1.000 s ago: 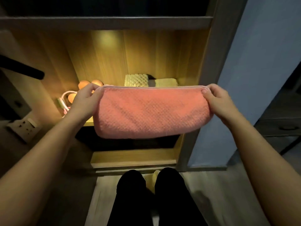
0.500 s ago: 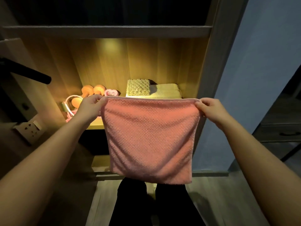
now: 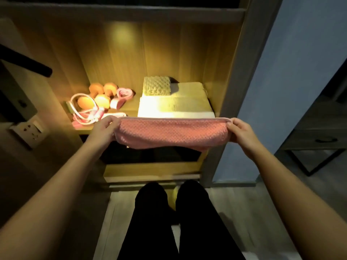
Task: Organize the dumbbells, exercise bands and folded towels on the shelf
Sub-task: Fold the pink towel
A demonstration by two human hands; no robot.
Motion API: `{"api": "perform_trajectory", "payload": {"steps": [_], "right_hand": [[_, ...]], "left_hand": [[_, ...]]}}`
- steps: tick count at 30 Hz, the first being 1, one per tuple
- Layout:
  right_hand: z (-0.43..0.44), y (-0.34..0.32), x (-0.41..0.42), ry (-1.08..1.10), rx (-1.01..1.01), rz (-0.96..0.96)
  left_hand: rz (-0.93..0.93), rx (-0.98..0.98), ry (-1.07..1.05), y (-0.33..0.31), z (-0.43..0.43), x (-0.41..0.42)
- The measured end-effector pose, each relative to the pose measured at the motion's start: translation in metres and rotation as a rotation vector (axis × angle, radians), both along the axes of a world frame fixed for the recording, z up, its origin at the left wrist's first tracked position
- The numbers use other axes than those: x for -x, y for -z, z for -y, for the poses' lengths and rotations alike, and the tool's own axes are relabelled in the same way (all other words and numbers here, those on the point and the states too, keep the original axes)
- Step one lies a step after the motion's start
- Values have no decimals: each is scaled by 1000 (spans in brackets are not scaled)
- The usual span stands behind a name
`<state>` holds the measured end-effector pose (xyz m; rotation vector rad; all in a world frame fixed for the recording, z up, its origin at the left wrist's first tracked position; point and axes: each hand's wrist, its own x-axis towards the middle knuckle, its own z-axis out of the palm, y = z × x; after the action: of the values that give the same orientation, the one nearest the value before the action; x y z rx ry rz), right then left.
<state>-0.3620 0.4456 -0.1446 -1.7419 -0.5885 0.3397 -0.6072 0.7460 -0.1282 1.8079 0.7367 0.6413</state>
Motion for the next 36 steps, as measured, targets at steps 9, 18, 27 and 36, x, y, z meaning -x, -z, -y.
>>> {"api": "perform_trajectory", "payload": {"steps": [9, 18, 27, 36], "right_hand": [[72, 101, 64, -189, 389, -346], [96, 115, 71, -361, 426, -657], [37, 137, 77, 34, 549, -188], [-2, 170, 57, 155, 660, -136]], "left_hand": [[-454, 238, 359, 99, 46, 90], [-491, 445, 414, 116, 65, 118], [-457, 133, -100, 159, 70, 68], [-557, 122, -246, 196, 48, 23]]}}
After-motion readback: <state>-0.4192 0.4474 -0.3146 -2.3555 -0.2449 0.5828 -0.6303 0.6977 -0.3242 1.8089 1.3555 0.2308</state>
